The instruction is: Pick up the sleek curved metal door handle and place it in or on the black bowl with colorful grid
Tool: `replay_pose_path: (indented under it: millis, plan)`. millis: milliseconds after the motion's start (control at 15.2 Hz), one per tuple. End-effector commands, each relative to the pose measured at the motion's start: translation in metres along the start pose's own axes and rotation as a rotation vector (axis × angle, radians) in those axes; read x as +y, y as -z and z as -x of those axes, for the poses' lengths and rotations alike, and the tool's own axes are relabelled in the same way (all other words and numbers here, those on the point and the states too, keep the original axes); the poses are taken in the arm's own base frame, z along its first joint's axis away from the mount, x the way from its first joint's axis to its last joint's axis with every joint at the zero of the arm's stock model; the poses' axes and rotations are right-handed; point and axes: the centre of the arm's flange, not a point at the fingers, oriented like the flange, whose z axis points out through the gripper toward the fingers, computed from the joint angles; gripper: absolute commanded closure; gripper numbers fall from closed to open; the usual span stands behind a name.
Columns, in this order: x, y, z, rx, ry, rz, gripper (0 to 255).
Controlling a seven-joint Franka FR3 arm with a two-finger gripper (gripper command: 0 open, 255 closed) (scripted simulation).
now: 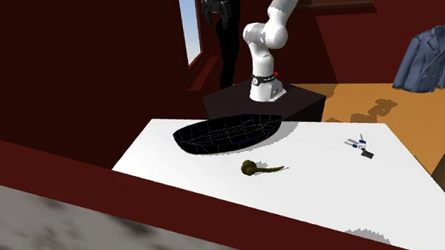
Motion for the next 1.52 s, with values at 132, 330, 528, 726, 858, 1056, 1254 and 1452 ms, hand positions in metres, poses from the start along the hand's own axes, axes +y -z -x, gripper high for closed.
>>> replay_pose_path:
  millis: [132,330,528,726,858,1056,1254,1452]
  plan:
    - [-0.021,-0.009,-0.014,0.003,-0.002,0.006,0]
    - [-0.052,-0.023,-0.035,0.008,-0.004,0.014,0]
    - [-0.083,-0.036,-0.057,0.013,-0.006,0.023,0]
    - [-0.114,-0.050,-0.079,0.017,-0.008,0.032,0]
    - [-0.135,-0.060,-0.093,0.020,-0.010,0.038,0]
    - [-0.165,-0.074,-0.115,0.025,-0.012,0.046,0]
    - [-0.196,-0.089,-0.137,0.030,-0.015,0.055,0]
    - [-0.226,-0.103,-0.159,0.034,-0.017,0.064,0]
